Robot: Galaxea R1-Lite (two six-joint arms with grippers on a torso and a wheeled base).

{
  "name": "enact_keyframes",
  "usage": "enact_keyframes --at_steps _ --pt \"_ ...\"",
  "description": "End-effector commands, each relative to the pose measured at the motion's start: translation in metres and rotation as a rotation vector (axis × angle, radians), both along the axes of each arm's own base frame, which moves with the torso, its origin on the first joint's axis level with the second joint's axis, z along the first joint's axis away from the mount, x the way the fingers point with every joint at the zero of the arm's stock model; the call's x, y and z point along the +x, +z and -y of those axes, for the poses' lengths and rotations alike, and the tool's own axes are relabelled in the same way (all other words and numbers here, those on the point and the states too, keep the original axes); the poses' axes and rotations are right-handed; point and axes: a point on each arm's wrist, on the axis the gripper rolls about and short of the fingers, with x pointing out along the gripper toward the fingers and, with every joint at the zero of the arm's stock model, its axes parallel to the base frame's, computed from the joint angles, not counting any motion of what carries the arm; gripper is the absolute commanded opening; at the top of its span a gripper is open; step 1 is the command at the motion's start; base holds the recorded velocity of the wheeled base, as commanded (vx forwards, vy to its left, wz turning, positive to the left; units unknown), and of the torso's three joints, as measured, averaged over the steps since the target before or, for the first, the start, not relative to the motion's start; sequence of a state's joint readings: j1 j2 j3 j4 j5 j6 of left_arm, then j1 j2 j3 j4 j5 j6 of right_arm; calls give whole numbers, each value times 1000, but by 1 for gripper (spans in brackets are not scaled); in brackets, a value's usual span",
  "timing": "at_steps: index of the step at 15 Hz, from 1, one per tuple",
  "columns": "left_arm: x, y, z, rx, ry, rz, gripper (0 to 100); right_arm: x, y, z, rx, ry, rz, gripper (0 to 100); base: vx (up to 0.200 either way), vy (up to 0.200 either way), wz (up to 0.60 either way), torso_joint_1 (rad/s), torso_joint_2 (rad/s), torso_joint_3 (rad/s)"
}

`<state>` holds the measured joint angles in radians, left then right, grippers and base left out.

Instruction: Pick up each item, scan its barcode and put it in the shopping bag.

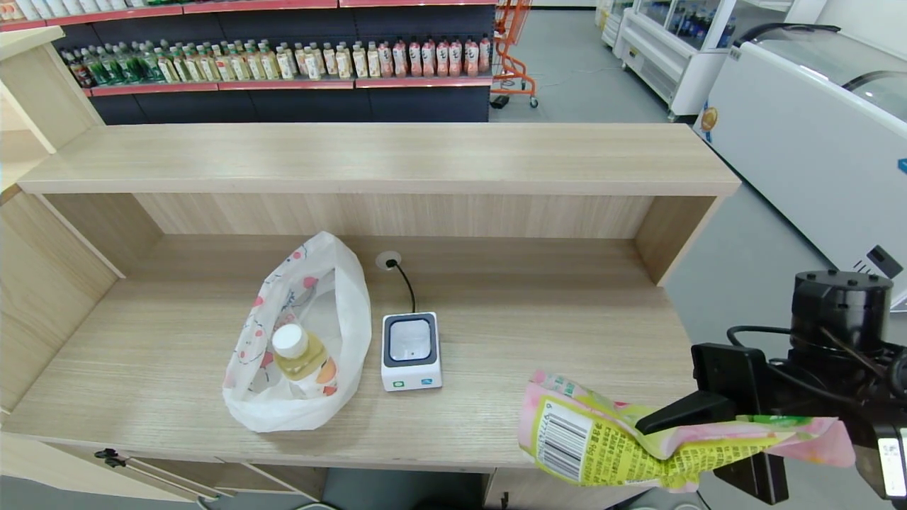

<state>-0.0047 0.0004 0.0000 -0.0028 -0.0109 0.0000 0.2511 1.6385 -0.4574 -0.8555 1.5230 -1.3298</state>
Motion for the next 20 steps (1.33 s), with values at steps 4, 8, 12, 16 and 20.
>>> enact_keyframes --at_steps 4,8,12,16,20 --pt "0 0 0 0 0 1 100 -17 0 8 1 -10 21 0 0 0 0 0 0 0" --pt "0 0 0 0 0 -1 100 -28 5 18 5 -46 43 0 0 0 0 0 0 0" --pt "0 0 0 0 0 -1 100 -42 5 32 9 -85 38 0 0 0 0 0 0 0" --pt "0 0 0 0 0 -1 100 -50 6 33 9 -84 36 0 0 0 0 0 0 0" --pt "0 0 0 0 0 -1 100 -55 7 34 10 -85 41 0 0 0 0 0 0 0"
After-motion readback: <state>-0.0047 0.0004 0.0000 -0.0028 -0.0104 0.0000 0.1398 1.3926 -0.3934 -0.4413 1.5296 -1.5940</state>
